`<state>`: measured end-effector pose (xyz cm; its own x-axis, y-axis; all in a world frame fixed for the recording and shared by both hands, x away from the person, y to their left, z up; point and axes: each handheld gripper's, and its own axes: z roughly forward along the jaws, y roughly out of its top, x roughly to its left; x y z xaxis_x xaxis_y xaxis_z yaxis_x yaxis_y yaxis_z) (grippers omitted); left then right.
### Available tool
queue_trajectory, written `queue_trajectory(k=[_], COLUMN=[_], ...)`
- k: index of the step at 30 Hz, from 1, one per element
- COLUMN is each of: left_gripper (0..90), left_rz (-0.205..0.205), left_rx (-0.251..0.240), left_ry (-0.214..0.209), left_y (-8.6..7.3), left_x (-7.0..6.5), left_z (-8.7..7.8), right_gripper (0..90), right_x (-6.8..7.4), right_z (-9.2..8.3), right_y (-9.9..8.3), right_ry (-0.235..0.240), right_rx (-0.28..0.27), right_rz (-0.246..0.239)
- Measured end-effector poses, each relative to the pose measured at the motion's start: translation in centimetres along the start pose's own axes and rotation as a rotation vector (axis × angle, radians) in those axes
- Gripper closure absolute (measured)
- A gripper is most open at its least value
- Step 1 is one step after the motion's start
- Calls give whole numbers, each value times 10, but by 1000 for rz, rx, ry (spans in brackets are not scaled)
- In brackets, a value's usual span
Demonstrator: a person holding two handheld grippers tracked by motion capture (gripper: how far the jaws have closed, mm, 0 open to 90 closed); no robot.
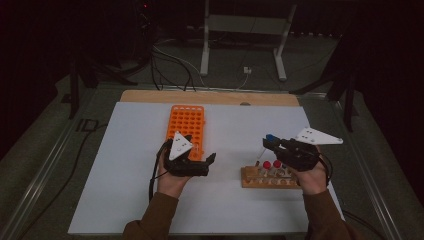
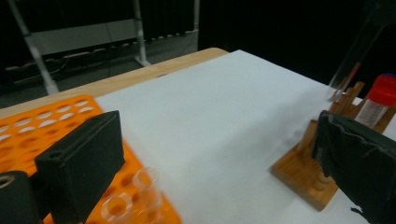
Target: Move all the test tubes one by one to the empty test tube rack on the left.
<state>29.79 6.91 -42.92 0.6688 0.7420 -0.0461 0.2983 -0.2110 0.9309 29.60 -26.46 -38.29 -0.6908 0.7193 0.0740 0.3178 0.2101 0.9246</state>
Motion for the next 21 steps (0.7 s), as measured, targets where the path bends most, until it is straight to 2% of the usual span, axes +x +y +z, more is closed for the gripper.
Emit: queue_trajectory(k=[6, 7, 10, 14, 17, 21], left_gripper=[69, 80, 128, 173, 264, 449], left_rz=[6, 14, 30, 50, 69, 89], left_rx=[2, 5, 10, 19, 18, 12], left_ry=[-46, -71, -109, -141, -160, -204], left_y=[6, 8, 11, 14, 14, 14], left_x=[-11, -18, -26, -38, -44, -49], left_z=[12, 17, 24, 32, 36, 39], right_gripper=[759, 759, 759, 759, 759, 759], right_x=[12, 14, 20, 26, 30, 34], right_z=[14, 17, 24, 31, 35, 39], right_y=[2, 2, 3, 3, 3, 2], right_ry=[33, 41, 57, 75, 85, 101], right_rx=[17, 20, 25, 30, 35, 47], right_rz=[-11, -14, -15, -23, -22, -26])
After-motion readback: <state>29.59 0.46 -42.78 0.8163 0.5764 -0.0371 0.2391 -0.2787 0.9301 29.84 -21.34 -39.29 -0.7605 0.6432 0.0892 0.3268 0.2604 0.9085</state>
